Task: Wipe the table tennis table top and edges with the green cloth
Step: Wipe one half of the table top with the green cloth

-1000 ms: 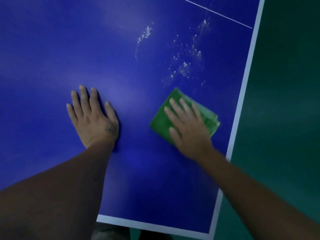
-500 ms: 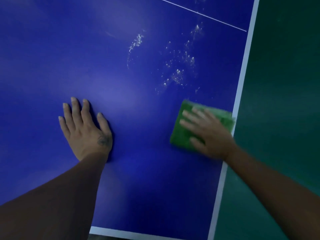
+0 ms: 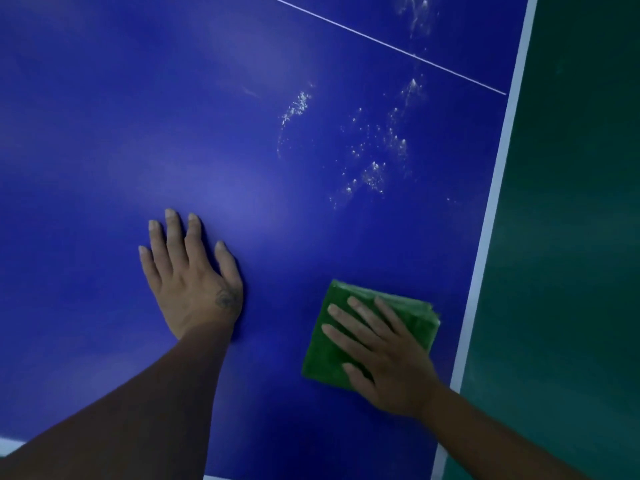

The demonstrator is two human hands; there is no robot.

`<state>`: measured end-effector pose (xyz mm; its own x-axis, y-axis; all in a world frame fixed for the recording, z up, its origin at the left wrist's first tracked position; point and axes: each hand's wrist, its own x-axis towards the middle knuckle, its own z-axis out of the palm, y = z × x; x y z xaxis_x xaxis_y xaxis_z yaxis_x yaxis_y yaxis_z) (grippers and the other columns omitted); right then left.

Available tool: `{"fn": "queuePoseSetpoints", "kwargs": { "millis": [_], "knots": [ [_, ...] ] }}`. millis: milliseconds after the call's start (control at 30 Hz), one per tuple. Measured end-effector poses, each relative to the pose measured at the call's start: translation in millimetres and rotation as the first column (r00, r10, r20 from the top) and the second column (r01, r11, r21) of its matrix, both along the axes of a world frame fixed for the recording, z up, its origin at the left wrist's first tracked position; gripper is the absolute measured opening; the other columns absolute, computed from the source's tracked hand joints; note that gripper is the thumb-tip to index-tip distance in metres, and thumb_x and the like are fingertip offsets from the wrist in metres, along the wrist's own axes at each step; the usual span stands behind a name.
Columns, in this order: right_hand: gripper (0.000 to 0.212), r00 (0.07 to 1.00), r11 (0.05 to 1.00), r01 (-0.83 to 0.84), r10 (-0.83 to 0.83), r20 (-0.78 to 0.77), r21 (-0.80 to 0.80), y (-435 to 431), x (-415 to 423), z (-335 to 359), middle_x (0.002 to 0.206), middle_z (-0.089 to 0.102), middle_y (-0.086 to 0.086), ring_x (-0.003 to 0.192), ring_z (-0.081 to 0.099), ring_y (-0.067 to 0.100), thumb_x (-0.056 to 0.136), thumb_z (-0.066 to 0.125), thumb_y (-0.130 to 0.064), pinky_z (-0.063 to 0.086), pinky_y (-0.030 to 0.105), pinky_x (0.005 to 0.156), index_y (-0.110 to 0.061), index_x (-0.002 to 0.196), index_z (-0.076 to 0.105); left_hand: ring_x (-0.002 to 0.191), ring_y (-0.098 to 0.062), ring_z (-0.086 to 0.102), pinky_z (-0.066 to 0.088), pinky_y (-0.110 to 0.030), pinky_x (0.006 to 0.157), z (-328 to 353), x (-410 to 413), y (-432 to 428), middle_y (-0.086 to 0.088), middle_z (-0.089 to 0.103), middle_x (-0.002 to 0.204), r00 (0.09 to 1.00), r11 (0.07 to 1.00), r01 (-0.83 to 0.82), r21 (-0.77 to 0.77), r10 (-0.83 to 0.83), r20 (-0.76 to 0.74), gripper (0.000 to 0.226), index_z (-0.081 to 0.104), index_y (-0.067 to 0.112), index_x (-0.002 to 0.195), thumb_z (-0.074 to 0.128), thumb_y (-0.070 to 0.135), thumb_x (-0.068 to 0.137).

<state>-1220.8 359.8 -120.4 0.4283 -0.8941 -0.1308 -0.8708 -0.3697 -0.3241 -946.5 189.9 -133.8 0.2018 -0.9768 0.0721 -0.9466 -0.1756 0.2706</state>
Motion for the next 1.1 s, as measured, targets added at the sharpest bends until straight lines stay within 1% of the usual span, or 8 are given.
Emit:
{"fn": "queuePoseSetpoints", "kwargs": {
  "millis": [133,400,567,667,833,900,967,1100],
  "knots": [
    [0.07,0.991,0.991,-0.137,0.137,0.003,-0.008,-77,-8,1,0.181,0.02,-0.009,0.168,0.014,0.024,0.103,0.057,-0.042,0.007,0.054,0.136,-0.032,0.169,0.035,0.167,-0.029,0.013,0.006,-0.052,0.136,-1,0,1,-0.007,0.026,0.178,1.0,1.0,0.015,-0.005,-0.015,0.009,0.061,0.04,0.015,0.165,0.035,0.043,0.112],
    [0.061,0.972,0.967,0.203,-0.218,-0.091,-0.154,-234,0,7,0.18,0.021,-0.004,0.168,0.014,0.024,0.112,0.04,-0.042,0.012,0.054,0.135,-0.025,0.17,0.034,0.167,-0.029,0.015,0.009,-0.054,0.136,0,1,0,-0.007,0.026,0.178,1.0,1.0,0.015,-0.004,-0.015,0.004,0.06,0.04,0.014,0.165,0.036,0.041,0.111],
    [0.063,0.933,0.934,0.321,-0.341,-0.119,-0.16,-206,31,5,0.182,0.014,-0.001,0.169,0.007,0.025,0.113,0.034,-0.042,0.01,0.056,0.135,-0.022,0.172,0.027,0.166,-0.031,0.018,0.01,-0.055,0.135,3,2,-1,-0.008,0.029,0.177,0.999,1.0,0.027,0.0,-0.027,-0.026,0.06,0.043,0.013,0.164,0.038,0.04,0.111],
    [0.063,0.94,0.939,0.315,-0.329,-0.09,-0.136,-159,59,7,0.182,0.014,0.0,0.169,0.006,0.026,0.113,0.04,-0.039,0.012,0.059,0.134,-0.021,0.172,0.028,0.166,-0.029,0.02,0.011,-0.053,0.135,10,5,0,-0.007,0.033,0.176,0.994,1.0,0.027,0.0,-0.027,-0.109,0.057,0.047,0.013,0.162,0.042,0.038,0.111],
    [0.063,0.949,0.947,0.302,-0.31,-0.057,-0.112,-116,98,2,0.182,0.015,-0.002,0.169,0.009,0.026,0.112,0.043,-0.04,0.016,0.06,0.134,-0.023,0.172,0.029,0.152,-0.037,0.047,0.028,-0.057,0.129,12,17,-7,-0.012,0.059,0.156,0.977,0.994,0.036,-0.1,-0.056,-0.207,0.035,0.069,0.009,0.138,0.064,0.016,0.104],
    [0.063,0.947,0.943,0.31,-0.317,-0.044,-0.119,-132,102,2,0.182,0.017,-0.003,0.169,0.01,0.024,0.112,0.043,-0.041,0.017,0.059,0.133,-0.024,0.171,0.032,0.133,-0.041,0.06,0.04,-0.061,0.117,13,26,-25,-0.013,0.068,0.14,0.959,0.989,0.051,-0.138,-0.087,-0.271,0.03,0.072,0.007,0.128,0.067,0.008,0.099],
    [0.061,0.944,0.938,0.317,-0.326,-0.044,-0.143,-162,104,4,0.181,0.02,-0.003,0.169,0.011,0.023,0.112,0.044,-0.041,0.017,0.058,0.134,-0.023,0.17,0.035,0.123,-0.042,0.063,0.044,-0.06,0.111,15,32,-52,-0.013,0.07,0.133,0.933,0.983,0.089,-0.162,-0.139,-0.332,0.029,0.071,0.005,0.126,0.067,0.003,0.097],
    [0.06,0.934,0.92,0.349,-0.358,-0.021,-0.176,-233,105,1,0.179,0.024,-0.005,0.168,0.014,0.021,0.111,0.046,-0.04,0.016,0.056,0.134,-0.024,0.168,0.039,0.142,-0.043,0.052,0.035,-0.057,0.122,13,31,-129,-0.02,0.059,0.149,0.923,0.971,0.156,-0.183,-0.21,-0.323,0.036,0.065,0.0,0.136,0.06,0.008,0.1]
  ]
}}
